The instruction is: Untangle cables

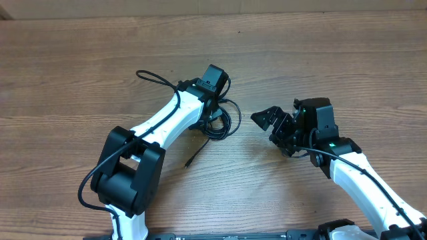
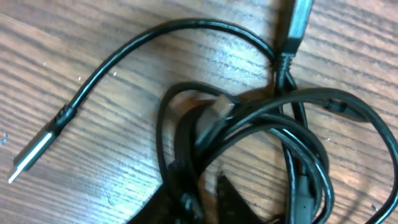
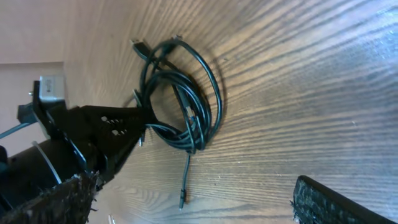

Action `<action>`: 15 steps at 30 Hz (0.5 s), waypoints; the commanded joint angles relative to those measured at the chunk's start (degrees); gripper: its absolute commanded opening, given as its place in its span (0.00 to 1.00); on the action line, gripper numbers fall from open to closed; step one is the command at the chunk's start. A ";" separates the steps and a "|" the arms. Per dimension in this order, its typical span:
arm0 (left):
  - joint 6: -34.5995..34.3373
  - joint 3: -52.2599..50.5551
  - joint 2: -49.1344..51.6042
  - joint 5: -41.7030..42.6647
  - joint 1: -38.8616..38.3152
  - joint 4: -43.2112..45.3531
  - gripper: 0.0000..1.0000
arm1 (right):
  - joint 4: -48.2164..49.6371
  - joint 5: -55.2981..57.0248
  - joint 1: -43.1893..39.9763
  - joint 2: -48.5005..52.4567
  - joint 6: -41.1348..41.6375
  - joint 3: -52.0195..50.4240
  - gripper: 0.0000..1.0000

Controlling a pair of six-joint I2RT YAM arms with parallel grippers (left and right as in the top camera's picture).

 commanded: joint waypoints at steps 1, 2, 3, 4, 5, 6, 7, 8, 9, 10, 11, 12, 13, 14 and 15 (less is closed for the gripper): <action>-0.57 -0.44 0.72 -1.18 -0.07 0.55 0.10 | -0.24 0.09 0.39 -0.04 0.02 1.40 1.00; -0.57 -0.44 0.72 -1.18 -0.07 0.55 0.09 | -0.24 0.07 0.39 -0.04 0.02 1.40 1.00; -0.57 -0.44 0.72 -1.18 -0.09 0.46 0.08 | -0.26 0.09 0.39 -0.04 0.02 1.40 1.00; -0.57 -0.44 0.72 -1.18 -0.09 0.39 0.06 | -0.26 0.09 0.39 -0.04 0.02 1.40 1.00; -0.57 -0.46 0.72 -1.18 -0.09 0.35 0.04 | -0.24 0.09 0.39 -0.04 0.00 1.40 1.00; -0.59 -0.46 0.72 -1.18 -0.09 0.37 0.04 | -0.48 0.09 0.39 -0.04 0.00 1.40 1.00; -0.59 -0.46 0.72 -1.18 -0.09 0.37 0.04 | -1.01 0.09 0.39 -0.04 0.02 1.40 1.00; -0.59 -0.46 0.72 -1.18 -0.09 0.37 0.04 | -1.88 0.07 0.39 -0.04 0.02 1.40 1.00; -0.59 -0.50 0.72 -1.18 -0.09 0.39 0.04 | -2.27 0.09 0.39 -0.04 0.02 1.40 1.00; -0.59 -0.50 0.72 -1.18 -0.09 0.37 0.04 | -2.43 0.09 0.39 -0.04 0.02 1.40 1.00; -0.61 -0.50 0.72 -1.18 -0.09 0.37 0.04 | -2.40 0.07 0.39 -0.04 0.02 1.40 1.00; -0.66 -0.48 0.70 -1.14 -0.09 0.39 0.04 | -2.40 0.09 0.39 -0.04 0.02 1.40 1.00; -0.96 -0.48 0.68 -1.16 -0.04 0.37 0.04 | -2.40 0.09 0.39 -0.04 0.02 1.40 1.00; -1.64 -0.46 0.57 -1.07 0.11 0.31 0.04 | -2.38 0.09 0.39 -0.04 0.02 1.40 1.00; -2.51 -0.44 0.35 -0.94 0.31 0.07 0.04 | -2.40 0.09 0.39 -0.04 0.02 1.40 1.00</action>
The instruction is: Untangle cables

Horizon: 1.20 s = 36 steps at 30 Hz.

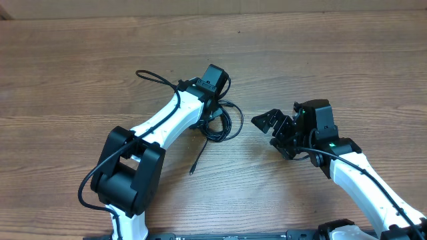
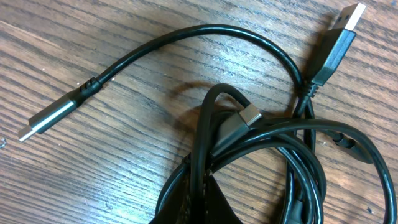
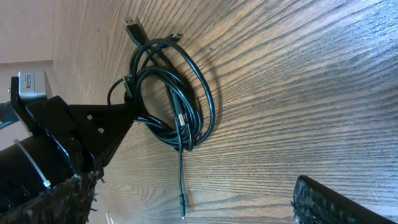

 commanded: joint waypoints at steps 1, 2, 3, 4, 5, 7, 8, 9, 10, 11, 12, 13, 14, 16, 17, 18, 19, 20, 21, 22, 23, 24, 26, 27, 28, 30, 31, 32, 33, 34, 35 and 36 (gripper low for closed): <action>-3.58 -0.39 0.11 -0.31 0.50 -0.92 0.04 | 0.13 0.11 0.39 -0.04 0.02 1.40 1.00; -5.57 -0.26 -0.48 -0.11 0.72 -1.88 0.04 | 0.13 0.11 0.39 -0.04 0.02 1.40 1.00; -8.26 0.17 -1.46 -0.13 1.14 -3.58 0.04 | 0.13 0.09 0.39 -0.04 0.02 1.40 1.00; -9.31 0.50 -2.36 -0.11 1.44 -4.48 0.04 | 0.13 0.09 0.39 -0.04 0.02 1.40 1.00; -9.53 0.72 -3.15 -0.09 1.64 -5.03 0.04 | 0.13 0.09 0.39 -0.04 0.02 1.40 1.00; -9.53 1.27 -4.98 -0.07 1.88 -6.03 0.04 | 0.15 0.11 0.39 -0.04 0.02 1.40 1.00; -9.70 1.49 -6.14 -0.04 1.88 -6.45 0.04 | 0.15 0.09 0.39 -0.04 0.02 1.40 1.00; -10.05 1.53 -7.87 0.52 1.86 -6.56 0.04 | 0.15 0.09 0.39 -0.04 0.04 1.40 1.00; -11.17 1.53 -9.11 1.03 1.86 -6.69 0.04 | 0.15 0.07 0.39 -0.04 0.04 1.40 1.00; -13.03 1.53 -10.25 1.44 1.86 -6.95 0.04 | 0.15 0.04 0.39 -0.04 0.04 1.40 1.00; -15.23 1.53 -11.30 1.66 1.88 -7.37 0.05 | 0.15 -0.33 0.39 -0.04 0.04 1.40 1.00; -16.96 1.53 -12.11 1.90 1.88 -7.74 0.04 | 0.15 -0.76 0.39 -0.04 0.07 1.40 1.00; -18.67 1.53 -12.98 2.12 1.86 -8.09 0.04 | 0.17 -1.66 0.39 -0.04 0.07 1.40 1.00; -20.72 1.53 -14.05 3.19 1.88 -8.41 0.04 | 0.17 -3.52 0.39 -0.04 0.07 1.40 1.00; -22.10 1.53 -14.51 3.87 1.86 -8.85 0.04 | 0.17 -4.66 0.39 -0.04 0.07 1.40 1.00; -23.50 1.53 -14.75 4.31 1.86 -9.42 0.04 | 0.15 -5.79 0.39 -0.04 0.07 1.40 1.00; -25.31 1.53 -14.93 4.61 1.86 -10.10 0.04 | 0.15 -7.17 0.39 -0.04 0.07 1.40 1.00; -26.67 1.53 -15.08 4.96 1.86 -10.71 0.04 | 0.17 -8.48 0.39 -0.04 0.07 1.40 1.00; -28.17 1.53 -15.15 5.07 1.86 -11.19 0.04 | 0.17 -9.68 0.39 -0.04 0.07 1.40 0.99; -30.32 1.53 -15.34 5.53 1.86 -11.58 0.04 | 0.17 -11.72 0.39 -0.04 0.15 1.40 0.97; -31.23 1.53 -15.47 5.60 1.86 -11.61 0.04 | 0.15 -12.63 0.39 -0.04 0.48 1.40 0.96; -32.41 1.55 -15.61 5.99 1.86 -11.61 0.04 | 0.15 -13.53 0.55 -0.04 1.77 1.40 0.96; -34.53 1.55 -15.93 7.13 1.86 -11.58 0.04 | 0.15 -13.88 1.22 -0.04 4.72 1.40 0.96; -35.12 1.55 -16.15 7.50 1.86 -11.54 0.04 | 0.15 -13.88 1.81 -0.04 6.47 1.40 0.96; -35.87 1.55 -16.33 7.89 1.86 -11.54 0.04 | 0.17 -13.86 2.58 -0.04 7.96 1.40 0.97; -36.02 1.57 -16.74 8.28 1.86 -11.52 0.04 | 0.79 -13.81 4.35 -0.04 9.33 1.40 0.96; -35.98 1.57 -16.92 8.28 1.86 -11.58 0.04 | 1.79 -13.81 5.60 -0.02 9.27 1.40 0.96; -35.52 1.57 -17.00 8.28 1.86 -11.69 0.04 | 2.71 -13.79 6.69 -0.02 9.25 1.40 0.96; -34.95 1.57 -17.03 8.31 1.86 -11.72 0.04 | 3.28 -13.79 7.50 -0.02 9.27 1.40 0.94; -34.05 1.57 -17.05 8.33 1.86 -11.67 0.04 | 4.09 -13.75 8.48 -0.02 9.29 1.40 0.89; -32.96 1.57 -17.05 8.31 1.86 -11.67 0.04 | 5.25 -13.14 9.92 -0.02 9.31 1.40 0.85; -31.98 1.57 -17.05 8.31 1.86 -11.58 0.04 | 5.68 -12.63 10.73 -0.02 9.46 1.40 0.80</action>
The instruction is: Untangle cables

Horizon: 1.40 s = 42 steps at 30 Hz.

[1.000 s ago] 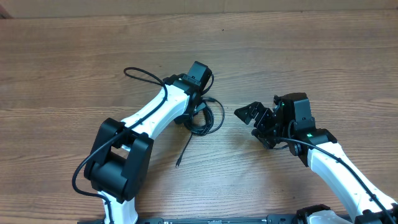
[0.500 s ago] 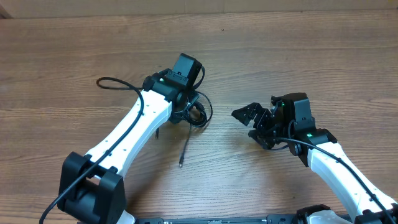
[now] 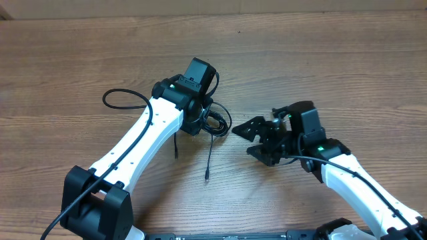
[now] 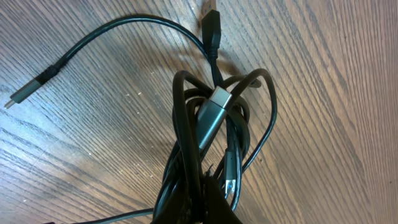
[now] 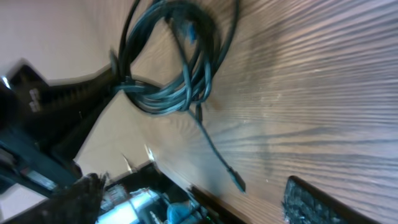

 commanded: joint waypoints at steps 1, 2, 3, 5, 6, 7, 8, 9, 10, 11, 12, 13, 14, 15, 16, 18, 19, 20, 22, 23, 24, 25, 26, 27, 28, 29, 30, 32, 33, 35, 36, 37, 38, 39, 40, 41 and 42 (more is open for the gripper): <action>2.86 1.38 -2.21 0.52 0.20 0.11 0.04 | 1.64 1.60 3.78 -0.04 2.86 1.36 0.77; 3.76 1.38 -2.21 0.57 0.20 0.11 0.04 | 1.57 2.49 4.46 -0.04 4.66 1.36 0.75; 4.74 1.38 -2.21 0.68 0.20 0.09 0.04 | 1.62 3.69 5.40 -0.02 7.34 1.36 0.72; 5.81 1.38 -2.21 0.68 0.20 0.09 0.04 | 1.64 5.53 6.69 0.07 11.82 1.36 0.68; 6.21 1.38 -2.23 0.68 0.20 0.11 0.04 | 1.64 6.43 7.26 0.07 13.86 1.36 0.67; 6.67 1.38 -2.27 0.68 0.20 0.31 0.04 | 1.64 7.58 8.09 0.17 16.65 1.36 0.67; 7.37 1.38 -2.27 0.85 0.20 0.74 0.04 | 1.64 8.39 8.68 0.31 18.91 1.36 0.67; 8.11 1.38 -2.27 1.16 0.20 1.25 0.04 | 1.64 9.03 9.05 0.42 21.03 1.36 0.67; 8.59 1.38 -2.29 1.62 0.20 1.70 0.04 | 1.66 9.64 9.42 0.61 23.58 1.36 0.67; 9.18 1.38 -2.29 2.21 0.20 2.23 0.04 | 1.86 10.05 9.75 0.83 26.51 1.36 0.67; 9.73 1.38 -2.27 2.25 0.20 2.64 0.04 | 2.12 10.29 9.88 1.03 28.00 1.36 0.67; 10.27 1.38 -2.29 2.62 0.20 3.08 0.04 | 2.73 10.69 10.05 1.27 29.66 1.36 0.67; 10.95 1.38 -2.27 2.71 0.15 3.41 0.04 | 3.54 11.06 10.16 1.55 30.99 1.36 0.67; 11.52 1.38 -2.27 3.15 0.09 3.67 0.04 | 4.90 11.17 10.25 1.90 32.17 1.36 0.67; 12.04 1.38 -2.27 3.74 0.09 3.82 0.04 | 5.49 11.15 10.25 2.05 32.44 1.36 0.67; 13.27 1.38 -2.27 5.18 0.09 4.22 0.04 | 8.28 12.04 10.25 2.71 32.87 1.36 0.67; 13.42 1.38 -2.29 5.49 0.09 4.20 0.04 | 9.40 12.68 10.25 3.13 33.16 1.36 0.66; 13.42 1.38 -2.29 5.66 0.09 4.17 0.04 | 9.81 12.90 10.25 3.37 33.86 1.36 0.66; 13.38 1.38 -2.27 7.34 0.09 4.50 0.04 | 11.72 12.98 10.27 4.96 35.58 1.36 0.64; 13.38 1.38 -2.27 8.37 0.09 4.72 0.04 | 12.15 13.03 10.27 5.53 35.58 1.36 0.64; 13.38 1.38 -2.27 9.79 0.09 5.27 0.04 | 12.26 13.03 10.27 6.01 35.71 1.36 0.63; 13.38 1.38 -2.27 10.23 0.09 5.46 0.04 | 12.31 13.05 10.25 6.29 36.02 1.36 0.63; 13.38 1.38 -2.27 10.99 0.09 5.53 0.04 | 12.39 13.07 10.25 6.56 36.70 1.36 0.63; 13.38 1.38 -2.27 11.23 0.09 5.53 0.04 | 12.41 13.29 10.25 6.78 36.87 1.36 0.63; 13.40 1.38 -2.27 11.47 0.07 5.46 0.04 | 12.41 13.66 10.25 6.82 36.87 1.36 0.63; 13.40 1.38 -2.29 11.76 0.07 5.46 0.04 | 12.41 14.25 10.25 6.84 36.87 1.36 0.63; 13.40 1.38 -2.27 12.15 0.04 5.46 0.04 | 12.41 14.58 10.25 6.84 36.89 1.36 0.63; 13.40 1.38 -2.27 13.20 0.04 5.49 0.04 | 13.03 14.78 10.25 6.86 36.87 1.36 0.63; 13.38 1.38 -2.27 13.57 0.04 5.49 0.04 | 13.27 14.78 10.25 6.84 36.87 1.36 0.63; 13.40 1.38 -2.27 14.71 0.04 5.46 0.04 | 14.12 14.80 10.25 6.86 36.89 1.36 0.62; 13.40 1.38 -2.29 15.19 0.02 5.44 0.04 | 14.40 14.82 10.25 6.84 36.89 1.36 0.61; 13.42 1.38 -2.27 15.78 0.02 5.46 0.04 | 14.56 14.88 10.25 6.84 36.89 1.36 0.61; 13.42 1.38 -2.27 16.15 0.02 5.46 0.04 | 14.62 15.04 10.25 6.84 36.89 1.36 0.59; 13.42 1.38 -2.27 16.17 0.02 5.46 0.04 | 14.60 15.04 10.25 6.86 36.89 1.36 0.59; 13.51 1.38 -2.27 16.15 0.02 5.46 0.04 | 14.51 15.15 10.25 6.86 36.89 1.36 0.57; 13.57 1.38 -2.27 16.31 0.02 5.46 0.04 | 14.51 15.21 10.25 6.86 36.87 1.36 0.57; 13.57 1.38 -2.29 16.65 0.02 5.46 0.04 | 14.49 15.26 10.25 6.86 36.87 1.36 0.57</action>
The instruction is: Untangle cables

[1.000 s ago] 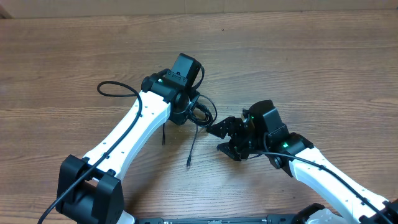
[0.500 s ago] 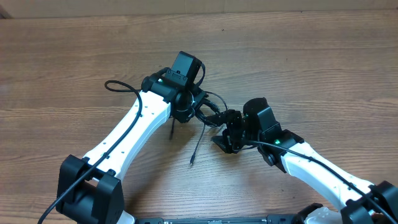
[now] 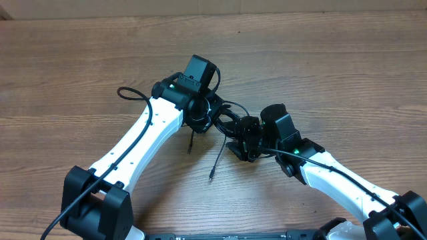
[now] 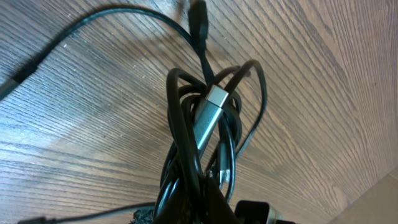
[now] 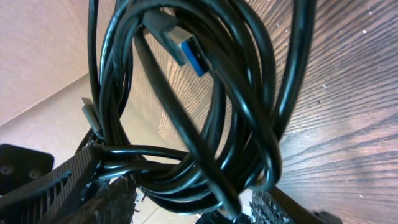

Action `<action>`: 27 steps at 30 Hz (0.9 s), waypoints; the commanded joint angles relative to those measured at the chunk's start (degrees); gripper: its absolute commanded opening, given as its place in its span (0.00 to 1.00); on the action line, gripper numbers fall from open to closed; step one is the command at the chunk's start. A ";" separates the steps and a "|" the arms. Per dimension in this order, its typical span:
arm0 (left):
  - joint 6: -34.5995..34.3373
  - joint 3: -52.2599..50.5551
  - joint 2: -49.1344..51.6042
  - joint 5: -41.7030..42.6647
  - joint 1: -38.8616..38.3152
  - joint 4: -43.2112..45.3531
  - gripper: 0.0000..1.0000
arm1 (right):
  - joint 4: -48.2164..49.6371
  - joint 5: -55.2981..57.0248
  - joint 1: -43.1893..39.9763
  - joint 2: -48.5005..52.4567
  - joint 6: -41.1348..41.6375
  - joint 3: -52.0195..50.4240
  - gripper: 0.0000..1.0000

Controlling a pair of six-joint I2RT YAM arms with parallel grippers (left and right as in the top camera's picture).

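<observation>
A tangled bundle of black cables [image 3: 223, 115] hangs off the wooden table between both arms. My left gripper [image 3: 204, 117] is shut on the bundle [image 4: 199, 143] from the left; a silver plug [image 4: 208, 112] lies against its loops. My right gripper [image 3: 239, 138] is open, and its fingers [image 5: 112, 199] straddle the bundle's lower loops [image 5: 205, 124]. A blue-tongued USB plug [image 5: 186, 53] shows near the top of that view. One loose end [image 3: 215, 163] dangles down to the table, and a shorter end [image 3: 190, 143] hangs beside it.
The left arm's own supply cable [image 3: 131, 91] loops out to the left of its wrist. The wooden table [image 3: 347, 67] stretches around both arms. The tip of the left gripper [image 5: 43, 180] shows at the lower left of the right wrist view.
My right gripper was a short way right of the bundle; now its open fingers are around the lower loops. The left gripper keeps its hold, and the dangling end has shifted slightly right.
At first the bundle lay on the table under my left gripper, with the right gripper open well off to the right. Then the left gripper was shut on it. Later the bundle hung raised with an end trailing, and the right gripper had come nearer; now it straddles the loops.
</observation>
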 commanded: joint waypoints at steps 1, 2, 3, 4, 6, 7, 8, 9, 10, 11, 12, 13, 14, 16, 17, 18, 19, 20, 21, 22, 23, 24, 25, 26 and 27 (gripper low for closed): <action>1.70 1.38 -2.29 3.04 0.02 0.28 0.04 | 0.26 1.29 0.37 0.20 0.22 1.20 0.57; 1.70 1.38 -2.27 4.09 0.04 0.31 0.04 | 0.28 1.77 0.37 0.20 0.22 1.20 0.56; 1.75 1.38 -2.27 4.50 0.04 0.33 0.04 | 0.28 2.19 0.37 0.20 0.20 1.20 0.55; 1.77 1.38 -2.29 4.61 0.04 0.33 0.04 | 0.28 2.43 0.37 0.20 0.20 1.20 0.54; 1.99 1.38 -2.27 4.92 0.04 0.48 0.04 | 0.26 2.82 0.37 0.20 0.13 1.20 0.52; 1.97 1.38 -2.29 5.20 0.04 0.68 0.04 | 0.26 2.82 0.37 0.20 -0.07 1.20 0.51; 1.97 1.38 -2.29 6.21 0.11 1.18 0.04 | 0.24 2.84 0.37 0.20 -0.22 1.20 0.50; 1.97 1.38 -2.29 7.32 0.17 1.86 0.04 | 0.22 3.02 0.37 0.20 -0.61 1.20 0.48; 1.97 1.38 -2.29 8.20 0.20 2.36 0.04 | 0.04 3.28 0.37 0.20 -1.31 1.20 0.47; 2.01 1.38 -2.29 9.51 0.20 3.19 0.04 | -0.20 3.87 0.37 0.20 -2.73 1.20 0.45; 2.01 1.38 -2.34 10.14 0.20 3.65 0.04 | -0.39 4.04 0.37 0.20 -3.67 1.20 0.44; 1.99 1.38 -2.38 10.38 0.20 4.04 0.04 | -0.87 4.33 0.37 0.20 -5.05 1.20 0.43; 1.97 1.38 -2.40 10.40 0.20 4.85 0.04 | -1.49 4.94 0.37 0.20 -6.62 1.20 0.41; 1.99 1.38 -2.40 10.60 0.20 6.10 0.04 | -1.99 5.88 0.37 0.20 -6.99 1.20 0.41; 1.97 1.38 -2.43 10.99 0.22 6.71 0.04 | -2.32 6.86 0.37 0.20 -6.99 1.20 0.41; 1.97 1.38 -2.45 11.30 0.22 7.21 0.04 | -2.36 7.50 0.37 0.20 -6.99 1.20 0.41; 2.05 1.38 -2.49 12.28 0.22 7.82 0.04 | -2.38 8.37 0.37 0.20 -6.99 1.20 0.41; 2.16 1.38 -2.49 12.87 0.20 8.09 0.04 | -2.36 8.61 0.37 0.20 -6.99 1.20 0.40; 2.19 1.38 -2.51 13.53 0.22 8.24 0.04 | -2.36 8.74 0.37 0.20 -6.99 1.20 0.40; 2.19 1.38 -2.54 13.77 0.22 8.24 0.04 | -2.38 8.74 0.37 0.20 -7.37 1.20 0.40; 2.16 1.38 -2.54 13.75 0.20 8.24 0.04 | -2.38 8.79 0.37 0.20 -8.04 1.20 0.40; 2.14 1.38 -2.56 13.77 0.24 8.31 0.04 | -2.67 9.16 0.37 0.20 -8.74 1.20 0.40; 2.14 1.38 -2.60 13.79 0.26 8.52 0.04 | -2.75 9.42 0.37 0.20 -9.27 1.20 0.39; 2.16 1.38 -2.69 14.03 0.26 9.03 0.04 | -2.93 10.27 0.37 0.20 -9.68 1.20 0.38; 2.14 1.38 -2.86 14.21 0.26 9.44 0.04 | -3.39 11.13 0.37 0.20 -9.97 1.20 0.38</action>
